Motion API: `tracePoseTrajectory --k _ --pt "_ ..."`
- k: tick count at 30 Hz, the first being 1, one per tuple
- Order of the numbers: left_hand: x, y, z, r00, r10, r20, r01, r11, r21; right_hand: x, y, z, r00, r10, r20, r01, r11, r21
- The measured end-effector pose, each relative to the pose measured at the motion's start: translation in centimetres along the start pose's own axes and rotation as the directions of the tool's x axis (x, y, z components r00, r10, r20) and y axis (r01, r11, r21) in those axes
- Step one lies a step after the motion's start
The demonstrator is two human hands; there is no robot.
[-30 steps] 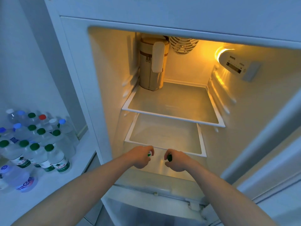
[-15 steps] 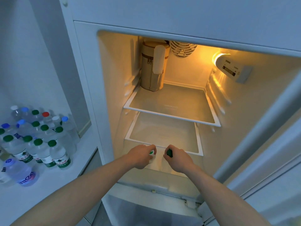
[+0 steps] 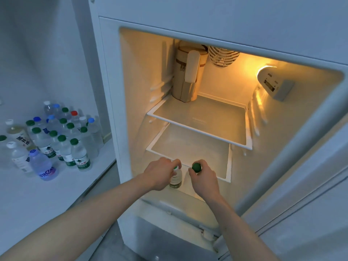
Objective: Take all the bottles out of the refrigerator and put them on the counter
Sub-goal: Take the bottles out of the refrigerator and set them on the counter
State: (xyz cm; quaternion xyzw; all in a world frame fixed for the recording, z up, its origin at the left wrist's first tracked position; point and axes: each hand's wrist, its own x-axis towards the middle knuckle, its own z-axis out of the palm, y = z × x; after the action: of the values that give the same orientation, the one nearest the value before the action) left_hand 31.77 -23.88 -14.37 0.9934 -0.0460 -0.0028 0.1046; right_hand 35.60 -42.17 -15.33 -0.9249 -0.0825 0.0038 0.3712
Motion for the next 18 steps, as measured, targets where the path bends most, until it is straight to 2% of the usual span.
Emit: tracePoseTrajectory --k 5,8,14,18 --pt "-2.7 2.5 -1.7 0.987 -0.043 -0.157 0.041 0.999 -0.018 -1.5 -0.9 -2.6 0.991 -0.109 -0.077 0.117 0.988 0.102" --pt "-4.9 4.6 -2.7 0.962 -0.076 -0.263 0.055 0.995 -0.088 -2.7 -1.9 -4.5 0.974 -0.176 -0.140 0.196 0.970 0.147" --pt "-11.1 7.6 -4.7 0.870 -0.217 -0.443 0.127 0.966 -0.224 -6.4 -5.1 -6.9 0.925 -0.333 -0.180 0.370 0.899 0.236" --pt "-15.9 7.7 -6.5 0.806 -0.308 -0.505 0.201 0.946 -0.256 -8.5 -8.1 -7.1 0.902 -0.413 -0.129 0.432 0.853 0.293"
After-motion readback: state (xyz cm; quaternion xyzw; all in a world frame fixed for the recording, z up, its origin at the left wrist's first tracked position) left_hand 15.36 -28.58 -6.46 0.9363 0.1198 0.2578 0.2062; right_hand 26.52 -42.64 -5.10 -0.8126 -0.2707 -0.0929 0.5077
